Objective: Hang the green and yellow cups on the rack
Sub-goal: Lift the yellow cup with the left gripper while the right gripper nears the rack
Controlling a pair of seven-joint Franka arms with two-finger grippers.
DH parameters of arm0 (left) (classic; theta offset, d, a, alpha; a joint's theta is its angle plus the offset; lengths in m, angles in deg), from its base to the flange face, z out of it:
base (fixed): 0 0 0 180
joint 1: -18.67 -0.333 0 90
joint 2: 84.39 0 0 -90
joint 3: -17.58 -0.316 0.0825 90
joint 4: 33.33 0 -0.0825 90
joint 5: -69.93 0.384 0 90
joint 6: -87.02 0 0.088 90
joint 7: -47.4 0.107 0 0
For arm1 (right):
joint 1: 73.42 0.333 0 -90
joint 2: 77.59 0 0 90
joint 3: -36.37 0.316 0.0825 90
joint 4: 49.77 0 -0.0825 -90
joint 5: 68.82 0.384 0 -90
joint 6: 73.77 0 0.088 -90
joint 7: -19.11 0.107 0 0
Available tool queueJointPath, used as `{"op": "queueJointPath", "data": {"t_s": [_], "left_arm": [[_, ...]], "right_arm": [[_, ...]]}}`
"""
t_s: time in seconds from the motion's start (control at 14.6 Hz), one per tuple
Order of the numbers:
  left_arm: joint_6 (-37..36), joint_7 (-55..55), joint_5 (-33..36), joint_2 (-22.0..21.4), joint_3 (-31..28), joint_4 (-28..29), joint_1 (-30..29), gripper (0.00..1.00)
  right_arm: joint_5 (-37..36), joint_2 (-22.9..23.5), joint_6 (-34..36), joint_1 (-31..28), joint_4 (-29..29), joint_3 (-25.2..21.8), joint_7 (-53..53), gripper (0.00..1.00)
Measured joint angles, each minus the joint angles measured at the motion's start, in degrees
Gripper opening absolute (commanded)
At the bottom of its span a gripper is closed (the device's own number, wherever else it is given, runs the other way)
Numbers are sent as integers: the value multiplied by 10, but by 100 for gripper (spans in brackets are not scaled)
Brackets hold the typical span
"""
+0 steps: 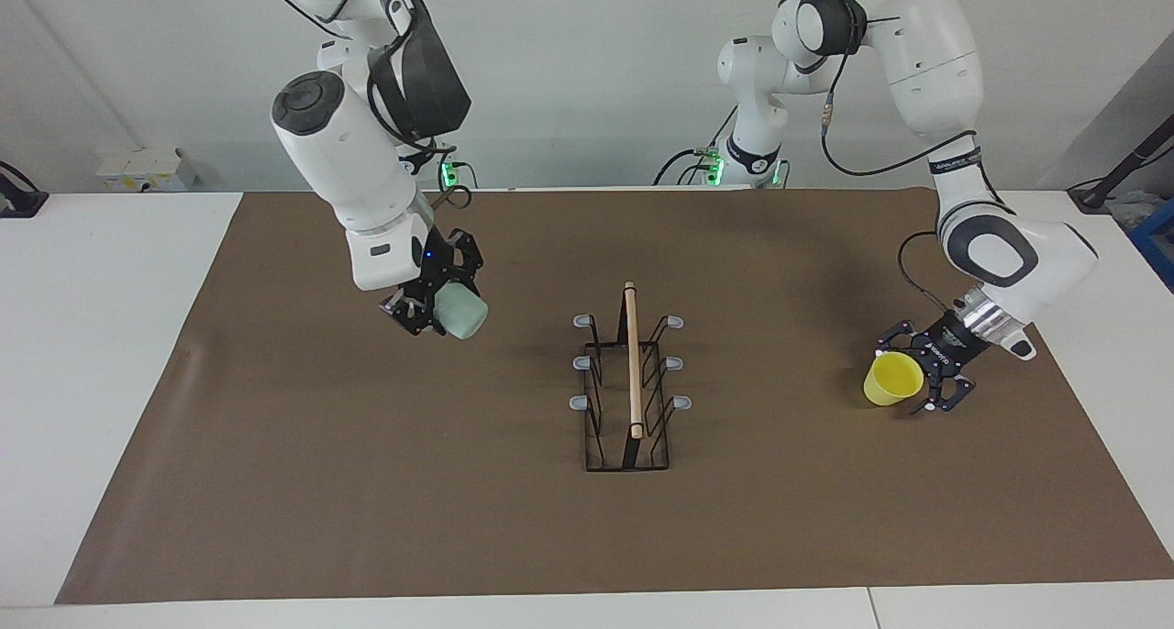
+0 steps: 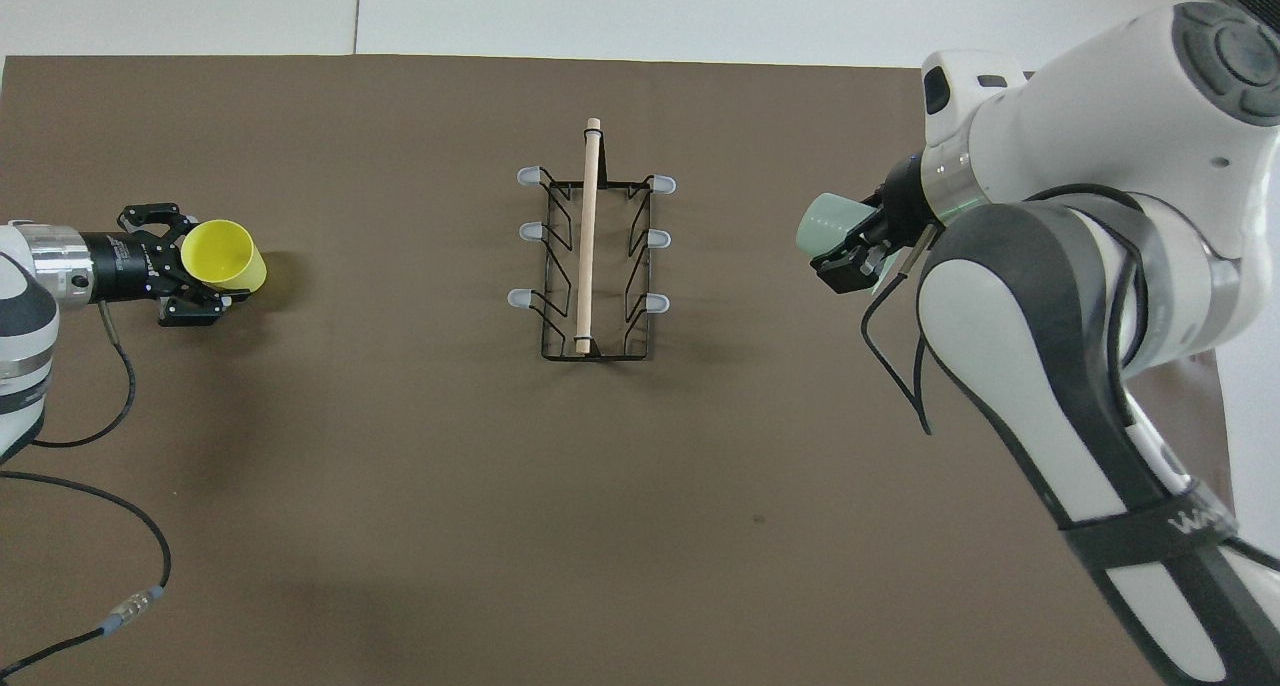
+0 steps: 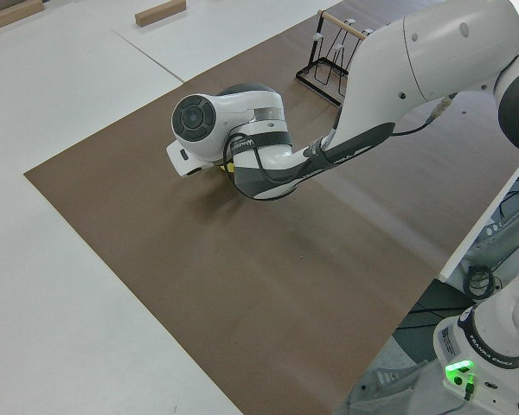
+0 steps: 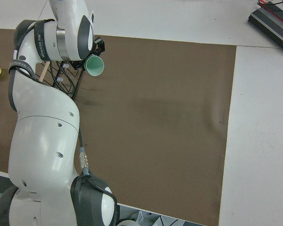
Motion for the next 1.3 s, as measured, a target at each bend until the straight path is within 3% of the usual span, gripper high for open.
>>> {"op": "queueJointPath", "data": {"t_s": [0.07,0.14,0.48,0.75,0.89,1.3], "left_arm": [[1,1,0,0,0,0,3,78],[1,7,-1,-1,0,1,7,1],[8,42,-2,-20,2,11,24,0],[14,50,-3,-46,1,10,35,0],[18,50,-3,-64,1,4,40,0],[55,50,-2,-73,0,-46,43,0]], "right_arm": [[36,-8,-30,-2,-13,0,-13,0],[69,-15,-67,-3,-29,0,-23,0],[264,-47,-208,-3,-128,1,-164,0],[534,-90,-318,8,-231,2,-371,0],[655,-112,-342,14,-270,3,-455,0],[874,-146,-347,24,-330,3,-593,0]]}}
